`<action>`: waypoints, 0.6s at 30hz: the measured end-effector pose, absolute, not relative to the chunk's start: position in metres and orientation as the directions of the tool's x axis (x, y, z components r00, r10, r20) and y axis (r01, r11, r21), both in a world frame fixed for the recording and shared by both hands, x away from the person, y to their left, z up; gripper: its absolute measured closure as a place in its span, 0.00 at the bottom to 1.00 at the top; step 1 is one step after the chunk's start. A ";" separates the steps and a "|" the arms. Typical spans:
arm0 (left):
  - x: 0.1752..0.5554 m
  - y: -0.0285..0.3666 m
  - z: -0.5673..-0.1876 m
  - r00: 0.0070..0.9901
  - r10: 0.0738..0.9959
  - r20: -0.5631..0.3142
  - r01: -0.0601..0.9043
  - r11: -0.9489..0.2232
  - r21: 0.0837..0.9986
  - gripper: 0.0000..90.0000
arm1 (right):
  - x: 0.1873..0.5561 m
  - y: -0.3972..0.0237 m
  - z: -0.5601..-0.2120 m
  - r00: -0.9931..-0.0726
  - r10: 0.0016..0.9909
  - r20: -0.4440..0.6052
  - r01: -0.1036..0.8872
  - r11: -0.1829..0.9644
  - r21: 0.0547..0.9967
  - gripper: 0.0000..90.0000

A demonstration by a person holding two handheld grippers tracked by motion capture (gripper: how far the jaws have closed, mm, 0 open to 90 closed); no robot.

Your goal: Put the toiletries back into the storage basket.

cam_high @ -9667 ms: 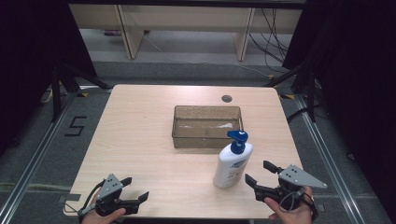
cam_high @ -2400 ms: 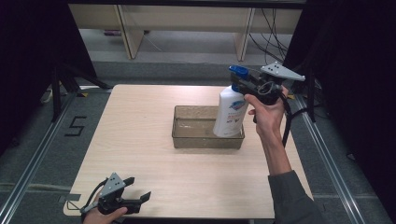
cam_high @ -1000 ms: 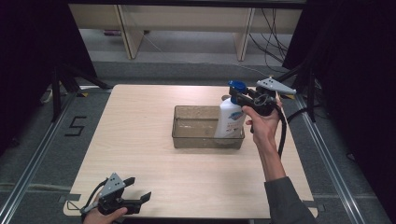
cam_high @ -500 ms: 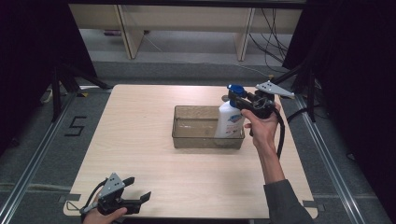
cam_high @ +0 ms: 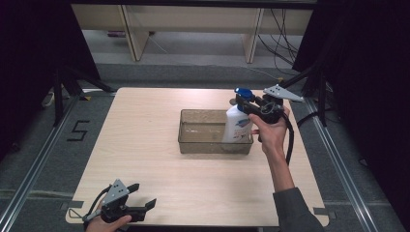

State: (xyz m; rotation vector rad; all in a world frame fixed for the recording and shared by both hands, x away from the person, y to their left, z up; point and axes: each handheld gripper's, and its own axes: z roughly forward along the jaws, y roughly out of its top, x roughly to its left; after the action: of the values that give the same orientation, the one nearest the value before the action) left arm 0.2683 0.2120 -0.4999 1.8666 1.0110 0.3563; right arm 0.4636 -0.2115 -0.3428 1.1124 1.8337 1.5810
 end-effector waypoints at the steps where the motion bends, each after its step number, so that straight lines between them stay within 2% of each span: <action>1: 0.268 0.212 -0.500 0.616 0.769 -0.170 0.493 -0.208 0.845 0.16 | 0.463 -0.211 -0.343 -0.561 0.813 0.155 0.274 0.005 0.962 0.66; 8: 0.268 0.212 -0.500 0.617 0.768 -0.170 0.493 -0.209 0.844 0.16 | 0.463 -0.210 -0.343 -0.561 0.817 0.129 0.264 0.029 0.964 0.64; 10: 0.268 0.212 -0.500 0.615 0.769 -0.172 0.494 -0.206 0.845 0.16 | 0.462 -0.208 -0.343 -0.565 0.814 0.135 0.266 0.024 0.964 0.56; 14: 0.268 0.211 -0.500 0.615 0.770 -0.173 0.495 -0.206 0.844 0.16 | 0.462 -0.205 -0.343 -0.564 0.821 0.083 0.241 0.067 0.968 0.55; 18: 0.269 0.211 -0.501 0.617 0.767 -0.175 0.495 -0.206 0.844 0.16 | 0.460 -0.203 -0.343 -0.551 0.830 0.084 0.247 0.066 0.967 0.54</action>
State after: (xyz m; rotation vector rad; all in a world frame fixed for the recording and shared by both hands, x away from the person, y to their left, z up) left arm 0.2687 0.2115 -0.5006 1.8654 1.0111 0.3501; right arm 0.4603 -0.2032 -0.3427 1.0693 1.8447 1.5096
